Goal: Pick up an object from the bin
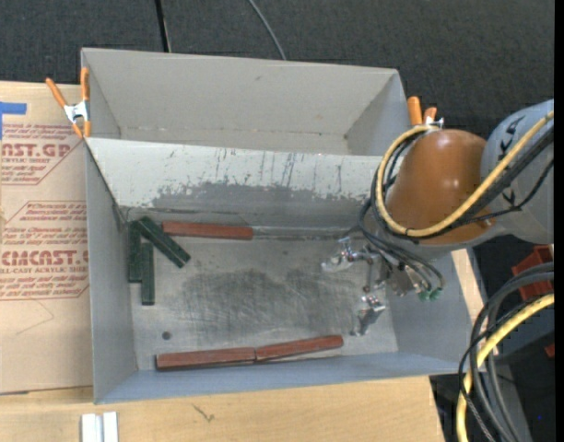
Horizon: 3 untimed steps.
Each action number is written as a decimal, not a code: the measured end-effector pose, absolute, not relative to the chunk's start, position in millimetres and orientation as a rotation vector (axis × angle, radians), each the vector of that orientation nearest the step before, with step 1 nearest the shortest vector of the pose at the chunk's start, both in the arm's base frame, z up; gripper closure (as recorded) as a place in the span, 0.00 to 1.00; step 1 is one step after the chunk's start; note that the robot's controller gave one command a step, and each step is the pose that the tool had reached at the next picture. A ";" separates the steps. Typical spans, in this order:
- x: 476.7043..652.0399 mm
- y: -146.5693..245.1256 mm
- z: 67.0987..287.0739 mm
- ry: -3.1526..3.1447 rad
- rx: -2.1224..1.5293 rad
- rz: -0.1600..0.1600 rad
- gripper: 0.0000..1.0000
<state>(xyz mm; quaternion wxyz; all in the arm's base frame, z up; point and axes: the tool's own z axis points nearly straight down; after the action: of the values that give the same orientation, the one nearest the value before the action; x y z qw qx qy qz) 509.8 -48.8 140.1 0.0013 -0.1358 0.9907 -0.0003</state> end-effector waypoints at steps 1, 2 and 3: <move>508.5 -43.8 107.6 3.094 -0.540 0.002 0.00; 489.6 -44.5 76.5 3.076 -0.492 -0.004 1.00; 489.6 -44.5 76.5 3.076 -0.492 -0.004 1.00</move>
Offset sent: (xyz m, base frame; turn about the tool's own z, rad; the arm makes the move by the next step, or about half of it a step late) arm -0.0280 0.0023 -0.0701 -0.0445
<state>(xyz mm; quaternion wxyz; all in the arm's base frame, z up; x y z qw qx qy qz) 489.6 -44.5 76.5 0.0132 -0.1580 0.9873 -0.0013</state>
